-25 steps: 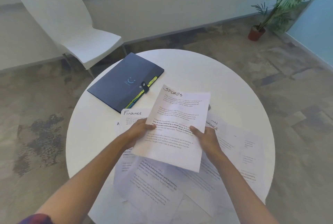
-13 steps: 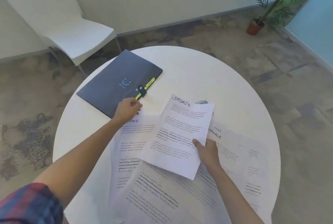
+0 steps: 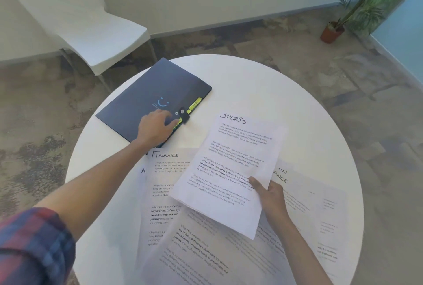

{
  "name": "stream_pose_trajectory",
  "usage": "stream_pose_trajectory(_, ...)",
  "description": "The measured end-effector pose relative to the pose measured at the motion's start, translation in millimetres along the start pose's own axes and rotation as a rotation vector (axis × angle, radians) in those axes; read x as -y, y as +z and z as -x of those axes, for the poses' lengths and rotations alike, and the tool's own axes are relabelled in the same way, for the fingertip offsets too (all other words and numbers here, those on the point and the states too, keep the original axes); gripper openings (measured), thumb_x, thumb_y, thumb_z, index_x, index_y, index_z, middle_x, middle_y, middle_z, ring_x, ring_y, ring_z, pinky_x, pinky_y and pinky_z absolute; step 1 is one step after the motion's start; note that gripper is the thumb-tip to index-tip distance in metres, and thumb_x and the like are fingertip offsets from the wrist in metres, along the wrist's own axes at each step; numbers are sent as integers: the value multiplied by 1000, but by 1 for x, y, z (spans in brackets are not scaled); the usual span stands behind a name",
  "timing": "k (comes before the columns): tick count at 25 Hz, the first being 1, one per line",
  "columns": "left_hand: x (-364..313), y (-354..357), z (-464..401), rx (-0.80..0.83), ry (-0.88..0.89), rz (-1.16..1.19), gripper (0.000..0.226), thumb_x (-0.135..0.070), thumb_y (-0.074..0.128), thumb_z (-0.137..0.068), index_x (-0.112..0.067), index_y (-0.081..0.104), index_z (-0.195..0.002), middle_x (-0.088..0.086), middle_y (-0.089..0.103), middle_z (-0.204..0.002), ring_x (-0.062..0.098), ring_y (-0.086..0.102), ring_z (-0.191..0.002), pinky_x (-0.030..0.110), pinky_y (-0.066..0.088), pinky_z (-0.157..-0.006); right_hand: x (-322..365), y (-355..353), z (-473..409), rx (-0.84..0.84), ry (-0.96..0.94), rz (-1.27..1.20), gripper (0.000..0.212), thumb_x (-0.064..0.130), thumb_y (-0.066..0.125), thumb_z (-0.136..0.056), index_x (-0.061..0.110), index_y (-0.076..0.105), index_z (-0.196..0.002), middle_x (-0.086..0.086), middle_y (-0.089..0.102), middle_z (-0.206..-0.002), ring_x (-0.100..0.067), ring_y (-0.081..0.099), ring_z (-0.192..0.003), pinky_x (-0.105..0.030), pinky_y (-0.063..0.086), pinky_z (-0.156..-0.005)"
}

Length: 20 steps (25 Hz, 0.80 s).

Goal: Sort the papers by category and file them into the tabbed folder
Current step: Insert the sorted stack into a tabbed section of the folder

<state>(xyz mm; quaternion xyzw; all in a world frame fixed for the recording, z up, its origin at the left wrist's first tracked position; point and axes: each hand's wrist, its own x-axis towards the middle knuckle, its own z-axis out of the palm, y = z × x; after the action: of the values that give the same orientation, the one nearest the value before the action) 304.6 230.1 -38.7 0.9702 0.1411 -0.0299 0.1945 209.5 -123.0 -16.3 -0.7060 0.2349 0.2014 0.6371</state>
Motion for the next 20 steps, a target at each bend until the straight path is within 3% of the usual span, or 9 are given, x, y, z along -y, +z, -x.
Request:
stream_pose_trajectory(3,-37,-11,26,176,-59,480,43,-67,51,-86,-30,70,-97,-7,72,-95,15,66,-90,32,51,-78,11,5,5,28,-72,-38,21,19,68,-92,7,73,-109,0,79,-98,-16,76,-89,-24,59,-70)
stream_pose_trajectory(6,-69,-24,58,612,-216,1050,37,-40,67,-88,-12,69,-112,12,73,-109,29,68,-96,25,56,-70,28,8,14,67,-181,-30,21,19,67,-93,9,73,-110,1,78,-101,-14,75,-93,-25,59,-75)
stream_pose_trajectory(8,-79,-29,79,764,-237,1219,39,-22,72,-85,-8,64,-120,16,71,-115,35,68,-103,39,59,-80,40,9,21,85,-234,-23,15,16,65,-93,11,75,-103,5,79,-94,-12,75,-87,-21,58,-69)
stream_pose_trajectory(10,-87,-31,94,669,-176,1256,30,-15,70,-87,-14,67,-117,12,72,-115,35,69,-104,47,56,-88,50,7,29,92,-278,-21,12,14,65,-93,13,75,-100,9,79,-90,-10,75,-83,-20,58,-66)
stream_pose_trajectory(13,-96,-45,116,500,-105,1275,21,-13,66,-89,-24,71,-107,5,74,-111,29,71,-100,45,58,-85,57,2,43,100,-323,-45,12,11,65,-93,15,75,-99,11,79,-91,-8,75,-83,-19,58,-66)
stream_pose_trajectory(20,-87,-34,164,414,-41,1203,30,-13,71,-85,-39,74,-101,-3,73,-113,18,70,-103,42,56,-90,34,-7,70,135,-337,-24,16,5,66,-91,17,75,-95,9,79,-91,-10,75,-82,-19,57,-66)
